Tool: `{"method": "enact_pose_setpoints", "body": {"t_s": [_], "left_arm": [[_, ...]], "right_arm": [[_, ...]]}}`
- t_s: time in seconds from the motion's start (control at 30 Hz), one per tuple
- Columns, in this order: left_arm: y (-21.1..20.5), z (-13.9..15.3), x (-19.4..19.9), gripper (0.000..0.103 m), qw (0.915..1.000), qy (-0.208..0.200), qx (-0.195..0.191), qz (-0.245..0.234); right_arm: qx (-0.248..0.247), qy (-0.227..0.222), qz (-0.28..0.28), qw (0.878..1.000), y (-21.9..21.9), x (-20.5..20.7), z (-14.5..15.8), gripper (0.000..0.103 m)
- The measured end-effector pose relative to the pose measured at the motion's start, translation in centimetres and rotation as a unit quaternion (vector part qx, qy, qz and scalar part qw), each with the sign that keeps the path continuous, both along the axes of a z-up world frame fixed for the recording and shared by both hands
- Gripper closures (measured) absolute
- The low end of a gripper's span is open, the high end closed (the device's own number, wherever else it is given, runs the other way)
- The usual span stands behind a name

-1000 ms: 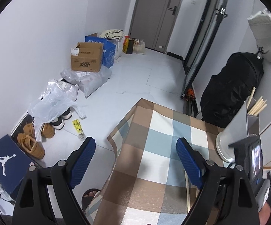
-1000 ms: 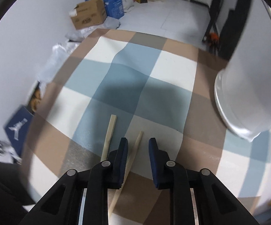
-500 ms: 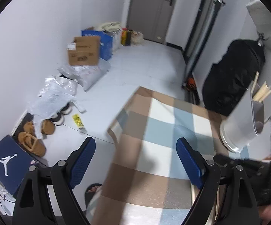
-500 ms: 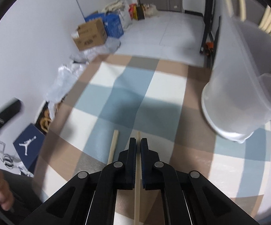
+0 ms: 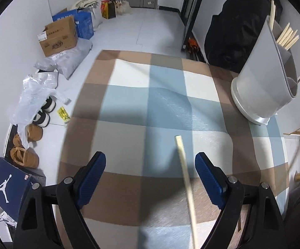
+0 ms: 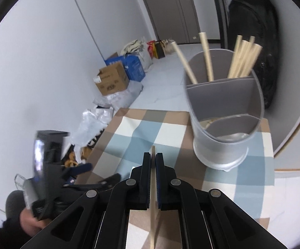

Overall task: Organize utensils
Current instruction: 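Lift the stick with the right gripper while the left gripper grasps the last stick, then carry both held sticks up and over the white holder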

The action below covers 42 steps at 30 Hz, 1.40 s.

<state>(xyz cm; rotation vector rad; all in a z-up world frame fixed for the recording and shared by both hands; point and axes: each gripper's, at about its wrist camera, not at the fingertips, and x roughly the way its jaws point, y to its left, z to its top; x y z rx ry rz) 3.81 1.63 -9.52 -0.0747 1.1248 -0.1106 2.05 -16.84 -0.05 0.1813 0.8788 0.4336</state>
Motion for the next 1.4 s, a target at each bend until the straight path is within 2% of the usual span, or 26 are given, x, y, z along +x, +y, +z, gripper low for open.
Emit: {"method": "enact_pose_setpoints", "body": {"t_s": [0.17, 0.3, 0.37, 0.4, 0.5, 0.53, 0.57, 0.6, 0.63, 0.67, 0.8, 0.9, 1.07, 1.2, 1.4], "left_arm": [[-1.7, -0.5, 0.5, 0.018, 0.9997, 0.024, 0.001, -0.008], [-3.0, -1.4, 0.8, 0.019, 0.9987, 0.038, 0.029, -0.019], [-3.2, -1.8, 1.1, 0.028, 0.9979, 0.048, 0.041, -0.015], [-3.3, -1.7, 1.1, 0.032, 0.998, 0.04, 0.046, -0.013], [-3.5, -1.5, 1.5, 0.04, 0.9979, 0.038, 0.053, -0.007], [-3.6, -1.5, 1.6, 0.05, 0.9979, 0.035, 0.054, -0.007], [-3.7, -1.4, 1.7, 0.056, 0.998, 0.032, 0.054, -0.009], [-3.8, -1.3, 1.8, 0.073, 0.9981, 0.03, 0.052, -0.013], [-3.8, -1.2, 1.8, 0.094, 0.9983, 0.03, 0.048, -0.015], [-3.9, -1.3, 1.9, 0.1, 0.9985, 0.034, 0.038, -0.016], [-3.0, -1.3, 2.0, 0.101, 0.9993, 0.038, -0.001, 0.004], [-2.0, -0.5, 1.3, 0.101, 0.9991, 0.023, -0.023, 0.027], [-1.7, 3.4, -0.2, 0.101, 0.9959, -0.059, -0.049, 0.049], [-2.1, 6.8, -1.8, 0.101, 0.9886, -0.124, -0.073, 0.042], [-2.6, 10.2, -2.7, 0.101, 0.9797, -0.177, -0.092, 0.014]], "right_arm": [[0.031, -0.012, -0.015, 0.999, -2.8, -0.7, 0.5, 0.099], [0.055, -0.017, -0.022, 0.998, -4.5, -1.1, 1.0, 0.099], [0.058, -0.024, -0.022, 0.998, -4.8, -1.4, 1.2, 0.099], [0.058, -0.032, -0.021, 0.998, -5.0, -1.6, 1.4, 0.099], [0.061, -0.047, -0.018, 0.997, -5.7, -2.2, 2.0, 0.099], [0.063, -0.052, -0.018, 0.997, -5.8, -2.4, 2.2, 0.099], [0.064, -0.054, -0.016, 0.996, -5.9, -2.5, 2.2, 0.099], [0.064, -0.056, -0.015, 0.996, -6.1, -2.6, 2.3, 0.099], [0.066, -0.059, -0.016, 0.996, -6.3, -2.8, 2.4, 0.099], [0.069, -0.059, -0.017, 0.996, -6.2, -2.6, 2.2, 0.099], [0.079, -0.062, -0.022, 0.995, -6.7, -2.7, 2.4, 0.099], [0.085, -0.067, -0.027, 0.994, -7.1, -2.9, 2.5, 0.099], [0.083, -0.083, -0.032, 0.993, -7.4, -3.2, 3.2, 0.099], [0.08, -0.098, -0.033, 0.991, -7.2, -3.6, 4.0, 0.099], [0.078, -0.117, -0.039, 0.989, -7.1, -3.8, 5.4, 0.099]]}}
